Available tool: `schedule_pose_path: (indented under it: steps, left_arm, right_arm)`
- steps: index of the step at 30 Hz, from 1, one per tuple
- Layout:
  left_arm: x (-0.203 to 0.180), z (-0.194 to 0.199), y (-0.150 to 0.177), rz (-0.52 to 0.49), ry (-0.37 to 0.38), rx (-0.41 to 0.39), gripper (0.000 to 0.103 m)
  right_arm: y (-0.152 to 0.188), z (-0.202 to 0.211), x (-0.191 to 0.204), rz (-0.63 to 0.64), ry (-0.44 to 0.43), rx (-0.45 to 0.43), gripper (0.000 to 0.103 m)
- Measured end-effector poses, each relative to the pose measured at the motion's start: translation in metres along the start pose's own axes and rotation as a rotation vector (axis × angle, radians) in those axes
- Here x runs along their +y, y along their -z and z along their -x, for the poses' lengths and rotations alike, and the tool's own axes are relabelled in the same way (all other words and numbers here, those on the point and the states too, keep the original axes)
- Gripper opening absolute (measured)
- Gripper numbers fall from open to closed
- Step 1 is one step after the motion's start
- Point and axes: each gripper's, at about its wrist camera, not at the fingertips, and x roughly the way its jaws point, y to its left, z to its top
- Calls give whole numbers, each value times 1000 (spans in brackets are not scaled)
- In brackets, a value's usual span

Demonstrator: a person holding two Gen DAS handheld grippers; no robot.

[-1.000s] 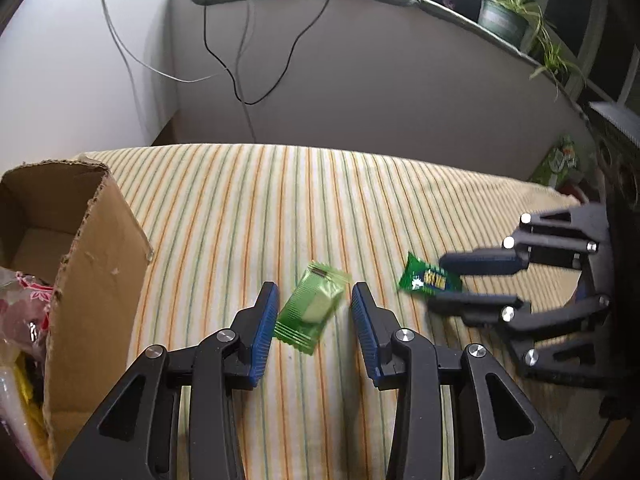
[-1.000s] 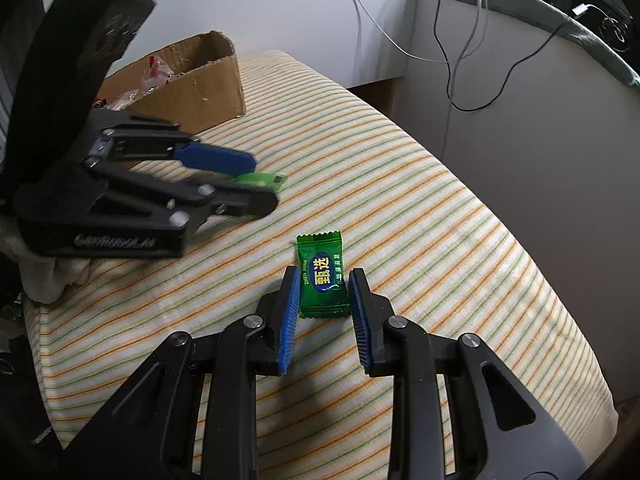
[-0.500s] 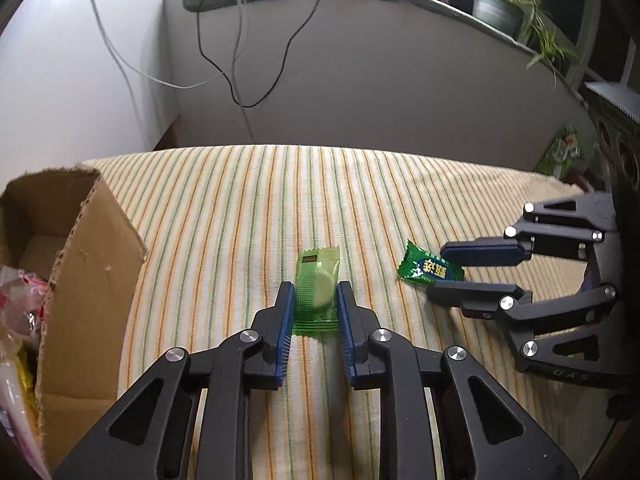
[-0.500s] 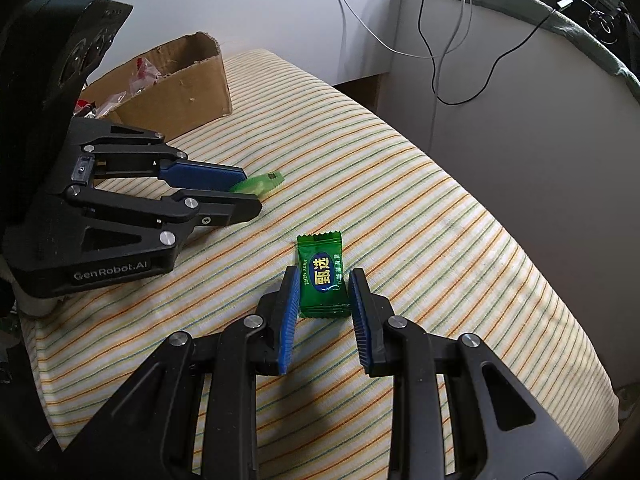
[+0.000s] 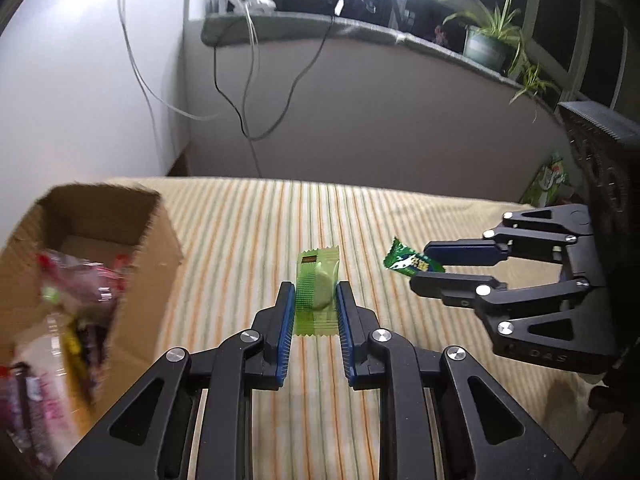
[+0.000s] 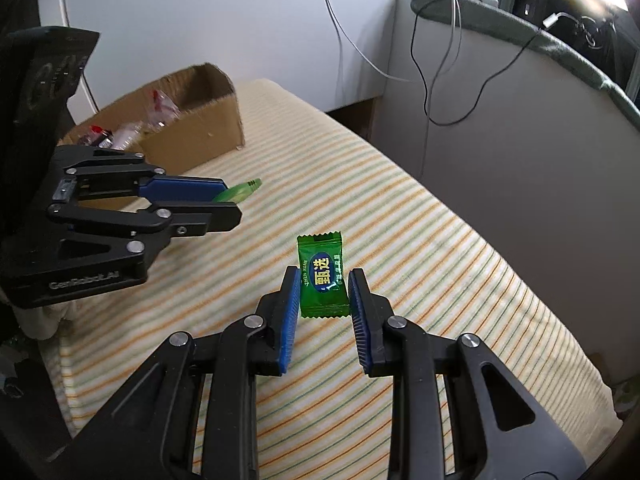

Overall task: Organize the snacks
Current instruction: 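Carry both green candies into the box and open both tools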

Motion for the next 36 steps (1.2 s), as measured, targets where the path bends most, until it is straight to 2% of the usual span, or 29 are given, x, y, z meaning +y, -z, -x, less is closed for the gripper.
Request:
schedule_pose_path:
  steps: [8, 17, 25, 33, 36]
  left_arm:
    - [18, 57, 11, 13, -47, -100, 19]
    - [39, 102, 25, 50, -112, -161, 19]
    - [66, 130, 45, 98, -174, -191, 19]
    - [95, 142, 56, 152, -223, -204, 19]
    - [106, 145, 60, 171, -240, -206, 19]
  right_arm:
    - [-20, 22, 35, 20, -14, -62, 26]
    - [-44, 34, 83, 75, -47, -110, 25]
    - [-68, 28, 128, 114, -81, -135, 25]
    - [-91, 17, 156, 121, -93, -149, 25]
    - [-99, 10, 166, 127, -72, -153, 25]
